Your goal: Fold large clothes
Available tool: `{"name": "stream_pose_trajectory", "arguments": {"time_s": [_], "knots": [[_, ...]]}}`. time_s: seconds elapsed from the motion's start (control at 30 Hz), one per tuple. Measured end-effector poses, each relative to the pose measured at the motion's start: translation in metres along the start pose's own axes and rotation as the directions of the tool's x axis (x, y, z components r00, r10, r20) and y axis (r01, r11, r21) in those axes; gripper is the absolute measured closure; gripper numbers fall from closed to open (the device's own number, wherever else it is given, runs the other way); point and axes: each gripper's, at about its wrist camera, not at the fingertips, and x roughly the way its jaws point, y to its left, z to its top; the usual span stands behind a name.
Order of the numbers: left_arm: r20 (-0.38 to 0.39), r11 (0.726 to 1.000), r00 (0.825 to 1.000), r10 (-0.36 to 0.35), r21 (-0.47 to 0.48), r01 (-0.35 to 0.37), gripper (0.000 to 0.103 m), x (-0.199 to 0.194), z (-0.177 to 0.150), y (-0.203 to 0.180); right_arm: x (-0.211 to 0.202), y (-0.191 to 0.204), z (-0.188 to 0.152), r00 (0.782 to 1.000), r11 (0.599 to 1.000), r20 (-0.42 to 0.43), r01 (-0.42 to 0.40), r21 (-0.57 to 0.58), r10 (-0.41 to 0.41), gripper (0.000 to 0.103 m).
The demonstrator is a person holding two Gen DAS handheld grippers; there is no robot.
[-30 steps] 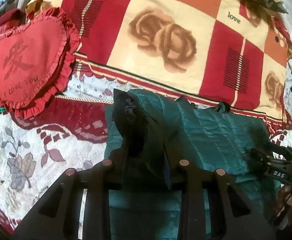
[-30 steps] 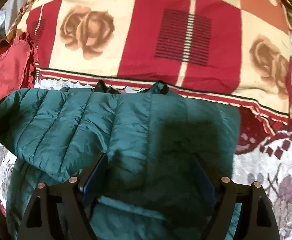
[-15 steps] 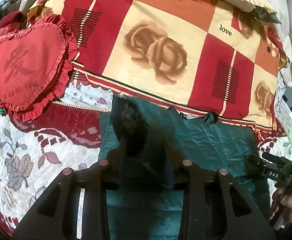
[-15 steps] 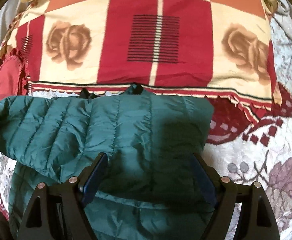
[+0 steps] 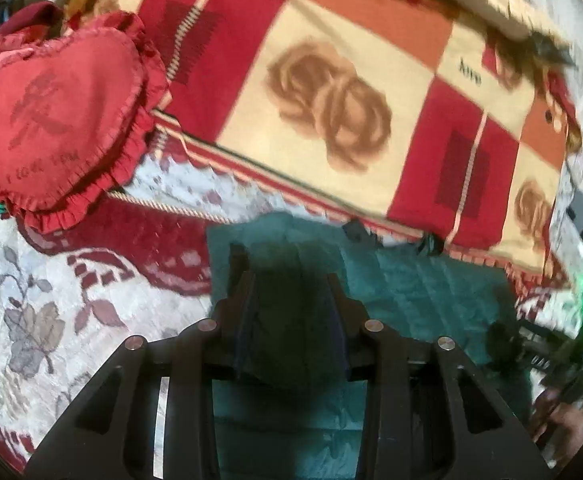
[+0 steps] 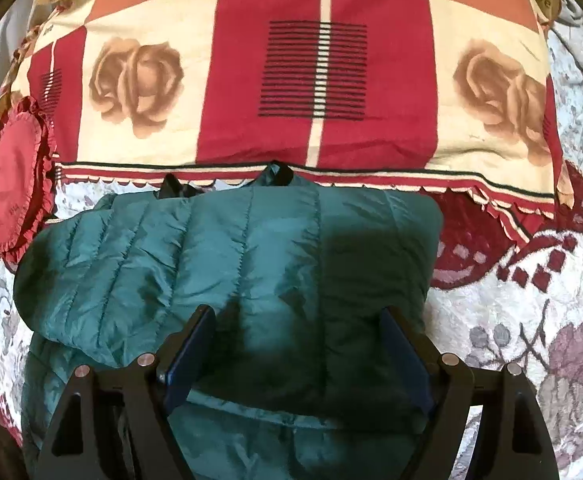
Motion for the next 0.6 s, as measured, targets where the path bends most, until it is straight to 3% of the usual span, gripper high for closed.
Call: {"name": "stream_pose_trajectory", "arguments": {"time_s": [0.17,0.3,0.53,0.6], "knots": [[-0.083,0.996,0.994,0.066,0.06,-0.061,0.07,0.036,-0.03,-0.014,0.002,0.003,0.001,1.0,1.0,-0.009,0.012,-0.013,-0.012,0.021],[-0.09,0.996,0.993,0.076,0.057,-0.071,0.07,0.045,-0.048,-0.012,0.011,0.002,0.0,1.0,1.0,-0.024,0.011,-0.006,-0.011,0.021],[-0.091,0.993,0.99,0.112,0.045,-0.108,0.07,0.076,-0.032,-0.006,0.033,0.011,-0.002,0.998,0.998,-0.042,0.048,-0.042,-0.05,0.02],[-0.106,0.993,0.987,0.117,0.041,-0.114,0.07,0.088,-0.028,-0.004,0.045,0.011,-0.003,0.995,0.997,-0.083,0.054,-0.046,-0.058,0.017]]}}
